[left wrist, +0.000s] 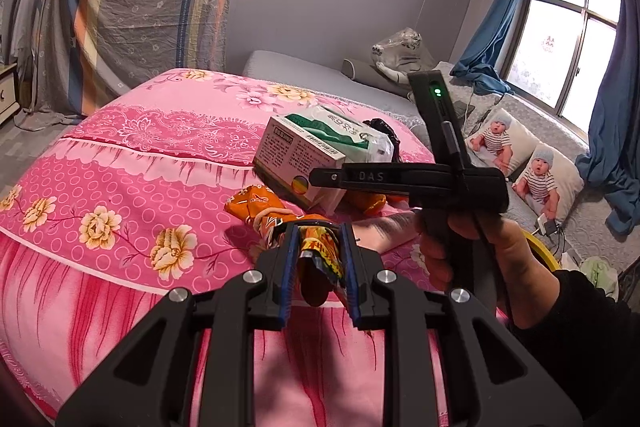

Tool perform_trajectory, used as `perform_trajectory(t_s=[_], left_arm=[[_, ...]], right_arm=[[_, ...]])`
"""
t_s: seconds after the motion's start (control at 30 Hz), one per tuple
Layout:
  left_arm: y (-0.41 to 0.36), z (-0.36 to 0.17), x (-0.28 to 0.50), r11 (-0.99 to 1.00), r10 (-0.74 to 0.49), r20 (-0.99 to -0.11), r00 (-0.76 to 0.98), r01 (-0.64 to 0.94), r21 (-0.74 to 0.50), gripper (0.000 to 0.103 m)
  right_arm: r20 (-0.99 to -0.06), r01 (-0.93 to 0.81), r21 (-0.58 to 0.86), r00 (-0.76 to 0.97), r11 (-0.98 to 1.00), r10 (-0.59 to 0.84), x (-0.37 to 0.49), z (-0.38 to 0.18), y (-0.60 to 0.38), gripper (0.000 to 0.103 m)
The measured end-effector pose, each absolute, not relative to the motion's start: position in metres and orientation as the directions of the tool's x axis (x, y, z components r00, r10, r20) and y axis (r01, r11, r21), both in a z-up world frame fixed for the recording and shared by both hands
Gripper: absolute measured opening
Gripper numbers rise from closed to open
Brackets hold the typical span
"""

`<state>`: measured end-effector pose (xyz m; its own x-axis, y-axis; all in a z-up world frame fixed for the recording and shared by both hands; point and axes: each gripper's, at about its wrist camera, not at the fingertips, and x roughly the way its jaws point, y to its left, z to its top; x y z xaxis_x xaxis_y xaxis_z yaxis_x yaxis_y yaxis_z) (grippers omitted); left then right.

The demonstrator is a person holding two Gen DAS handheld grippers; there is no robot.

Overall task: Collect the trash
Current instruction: 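Hold the orange wrapper in left tool while right tool grasps the white barcode box, then carry the orange wrapper and white box over the yellow bin and open both tools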

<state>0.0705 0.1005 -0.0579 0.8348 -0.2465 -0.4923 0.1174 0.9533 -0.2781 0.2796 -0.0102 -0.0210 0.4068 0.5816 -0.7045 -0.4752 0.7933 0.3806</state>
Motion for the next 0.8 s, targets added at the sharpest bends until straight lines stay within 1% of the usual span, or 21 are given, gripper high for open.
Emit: perform_trajectory(t_s=[0.07, 0.17, 0.33, 0.43, 0.57, 0.67, 0.8], left_arm=[[0.101, -0.056, 0.069, 0.956, -0.238, -0.490, 0.839, 0.113, -0.272, 0.020], [0.100, -0.051, 0.066, 0.960, -0.225, -0.479, 0.849, 0.109, -0.258, 0.020], [0.094, -0.041, 0.059, 0.968, -0.206, -0.459, 0.864, 0.110, -0.228, 0.020], [0.086, -0.033, 0.054, 0.970, -0.206, -0.443, 0.872, 0.122, -0.211, 0.020], [0.070, -0.019, 0.049, 0.969, -0.225, -0.417, 0.880, 0.158, -0.189, 0.020], [0.050, -0.004, 0.042, 0.966, -0.249, -0.374, 0.893, 0.201, -0.164, 0.020], [0.017, 0.018, 0.037, 0.955, -0.297, -0.324, 0.898, 0.269, -0.128, 0.020]], right_arm=[[-0.697, -0.474, 0.398, 0.401, 0.785, 0.595, 0.275, -0.016, -0.014, 0.022], [-0.650, -0.490, 0.452, 0.391, 0.745, 0.651, 0.257, 0.002, -0.028, 0.022], [-0.534, -0.506, 0.559, 0.386, 0.657, 0.752, 0.215, 0.038, -0.070, 0.022], [-0.476, -0.517, 0.588, 0.400, 0.622, 0.783, 0.187, 0.057, -0.094, 0.022], [-0.416, -0.526, 0.598, 0.442, 0.605, 0.795, 0.154, 0.077, -0.130, 0.022], [-0.368, -0.519, 0.607, 0.489, 0.603, 0.791, 0.130, 0.086, -0.162, 0.022], [-0.326, -0.488, 0.615, 0.559, 0.620, 0.763, 0.109, 0.089, -0.204, 0.022]])
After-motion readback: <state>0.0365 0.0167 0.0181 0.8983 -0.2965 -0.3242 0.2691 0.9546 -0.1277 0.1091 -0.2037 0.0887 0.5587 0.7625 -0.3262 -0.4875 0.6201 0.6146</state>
